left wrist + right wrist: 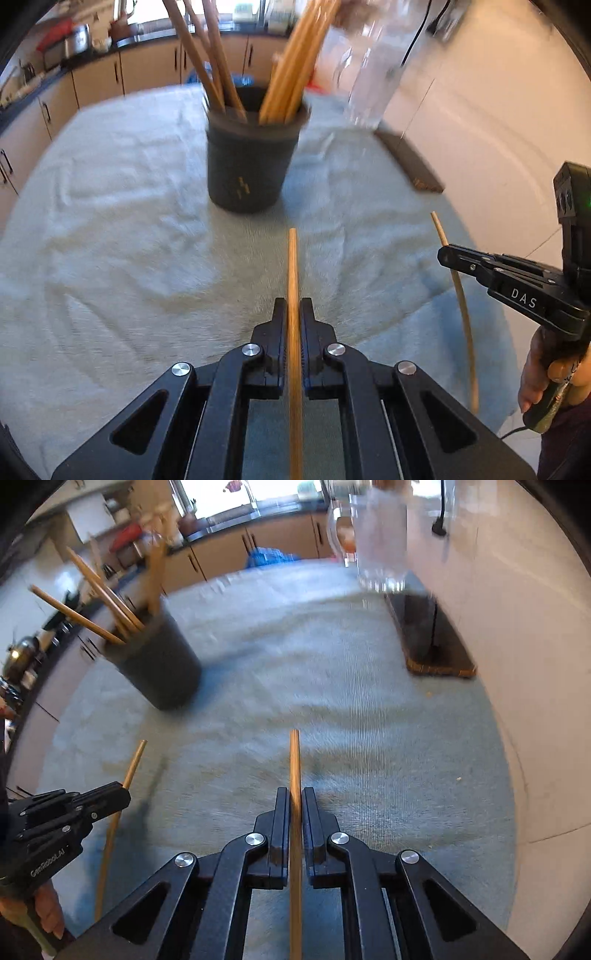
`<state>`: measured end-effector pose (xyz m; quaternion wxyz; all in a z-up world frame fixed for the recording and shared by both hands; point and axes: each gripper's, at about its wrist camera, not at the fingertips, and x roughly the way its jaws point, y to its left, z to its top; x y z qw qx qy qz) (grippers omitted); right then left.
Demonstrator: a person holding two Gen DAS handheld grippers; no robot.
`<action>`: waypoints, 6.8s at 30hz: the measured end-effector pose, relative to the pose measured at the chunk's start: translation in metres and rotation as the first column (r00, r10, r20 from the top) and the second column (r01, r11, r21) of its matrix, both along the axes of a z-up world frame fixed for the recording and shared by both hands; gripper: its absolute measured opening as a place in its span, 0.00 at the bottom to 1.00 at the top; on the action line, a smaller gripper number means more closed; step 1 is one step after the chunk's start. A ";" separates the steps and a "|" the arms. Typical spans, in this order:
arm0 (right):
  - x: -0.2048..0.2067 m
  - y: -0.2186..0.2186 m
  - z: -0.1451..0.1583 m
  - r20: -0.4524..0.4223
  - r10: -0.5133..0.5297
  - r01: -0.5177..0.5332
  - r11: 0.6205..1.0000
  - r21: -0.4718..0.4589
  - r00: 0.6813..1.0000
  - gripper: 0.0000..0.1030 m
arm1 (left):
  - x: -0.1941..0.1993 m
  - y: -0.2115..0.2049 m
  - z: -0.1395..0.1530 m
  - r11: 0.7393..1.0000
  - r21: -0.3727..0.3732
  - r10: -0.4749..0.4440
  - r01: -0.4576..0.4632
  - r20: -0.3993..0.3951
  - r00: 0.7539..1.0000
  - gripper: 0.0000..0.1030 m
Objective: Organize utensils
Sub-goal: 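Lift both chopsticks upright and carry them toward the black holder, then lower both held chopsticks into the black holder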
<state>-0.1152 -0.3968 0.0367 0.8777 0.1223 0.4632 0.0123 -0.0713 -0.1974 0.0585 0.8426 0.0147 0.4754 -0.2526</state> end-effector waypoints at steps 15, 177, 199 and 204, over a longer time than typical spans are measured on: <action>-0.088 0.042 0.081 0.315 -0.010 0.013 1.000 -0.008 0.949 0.07 | -0.090 0.052 0.087 0.996 -0.065 0.072 -0.053 0.326 0.943 0.06; 0.086 0.057 0.147 0.535 -0.114 0.094 0.993 0.065 0.837 0.07 | 0.091 0.015 0.175 0.982 -0.187 0.083 0.008 0.476 0.875 0.06; 0.098 0.068 0.096 0.429 -0.082 0.063 0.996 0.060 0.899 0.07 | 0.074 0.030 0.118 0.992 -0.127 0.061 -0.012 0.386 0.920 0.06; 0.098 0.066 0.095 0.429 -0.092 0.074 0.996 0.059 0.899 0.07 | 0.071 0.031 0.117 0.994 -0.110 0.054 -0.011 0.396 0.917 0.06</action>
